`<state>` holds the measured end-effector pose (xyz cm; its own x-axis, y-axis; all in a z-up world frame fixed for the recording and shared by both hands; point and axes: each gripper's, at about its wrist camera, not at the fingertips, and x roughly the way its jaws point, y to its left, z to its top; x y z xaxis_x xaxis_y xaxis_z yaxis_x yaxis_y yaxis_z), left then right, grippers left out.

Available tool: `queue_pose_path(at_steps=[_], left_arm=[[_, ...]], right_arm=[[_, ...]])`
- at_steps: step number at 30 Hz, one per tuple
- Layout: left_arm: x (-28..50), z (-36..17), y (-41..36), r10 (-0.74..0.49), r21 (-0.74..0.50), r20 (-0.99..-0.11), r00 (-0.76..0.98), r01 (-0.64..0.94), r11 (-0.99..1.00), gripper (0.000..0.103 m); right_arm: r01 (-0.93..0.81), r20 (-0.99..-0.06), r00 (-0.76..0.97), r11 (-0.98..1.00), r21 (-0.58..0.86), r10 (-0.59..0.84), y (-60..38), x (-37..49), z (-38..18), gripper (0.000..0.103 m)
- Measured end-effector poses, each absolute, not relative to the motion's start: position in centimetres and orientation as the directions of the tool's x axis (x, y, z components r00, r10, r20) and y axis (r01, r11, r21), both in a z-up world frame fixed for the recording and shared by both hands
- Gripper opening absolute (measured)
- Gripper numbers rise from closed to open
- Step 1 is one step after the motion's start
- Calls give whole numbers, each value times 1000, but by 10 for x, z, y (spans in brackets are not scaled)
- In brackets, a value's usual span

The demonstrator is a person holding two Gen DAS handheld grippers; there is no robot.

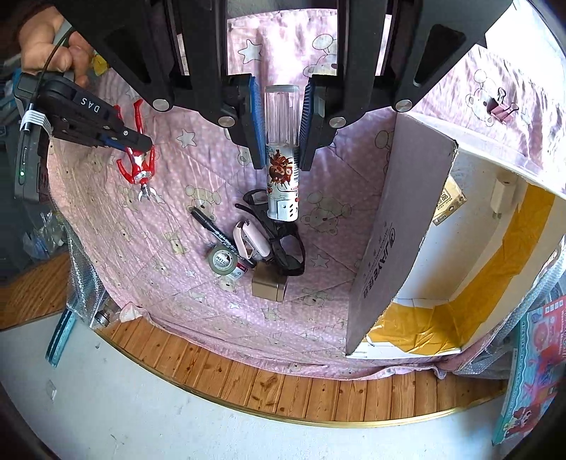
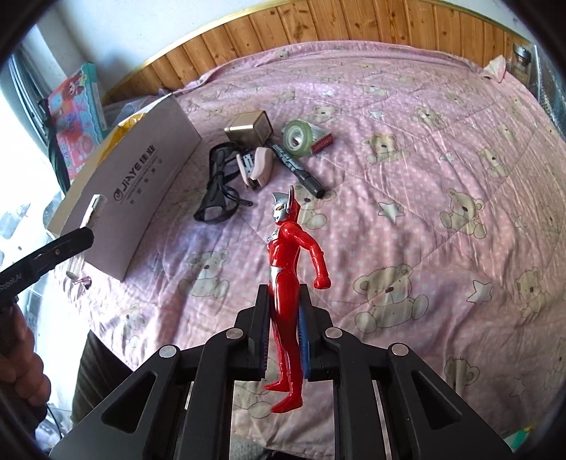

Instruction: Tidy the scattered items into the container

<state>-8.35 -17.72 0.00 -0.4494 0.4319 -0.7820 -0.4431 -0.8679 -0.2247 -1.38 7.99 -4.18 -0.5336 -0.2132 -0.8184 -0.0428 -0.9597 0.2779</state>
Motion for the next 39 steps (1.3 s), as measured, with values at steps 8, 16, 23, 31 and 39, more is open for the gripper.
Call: queue_pose_path(at_steps=[8,16,23,31,39], left_arm=[[-76,14,-186,428,-217,-771,-471,-436,-873,19],[-71,26,-201,436,-226,-751,-497,-426,-876,19],[-69,37,-217,454,-250,-726,-517,-416,-874,19],[-71,42,-237,469,-280,-707,-528,-400,-873,19],[-75,46,-255,472,-296,-694,-544,-382,-875,19]], right_arm=[[3,-798,-558,-961,275,-230,57,-6,-20,14],[39,-779,-577,-962,272,-244,35,-2,-1,14],[78,-766,-588,-960,267,-261,12,0,16,14],[118,-759,-590,-959,257,-275,-15,-2,28,14],[160,-752,-591,-956,247,-293,-40,-8,39,14]])
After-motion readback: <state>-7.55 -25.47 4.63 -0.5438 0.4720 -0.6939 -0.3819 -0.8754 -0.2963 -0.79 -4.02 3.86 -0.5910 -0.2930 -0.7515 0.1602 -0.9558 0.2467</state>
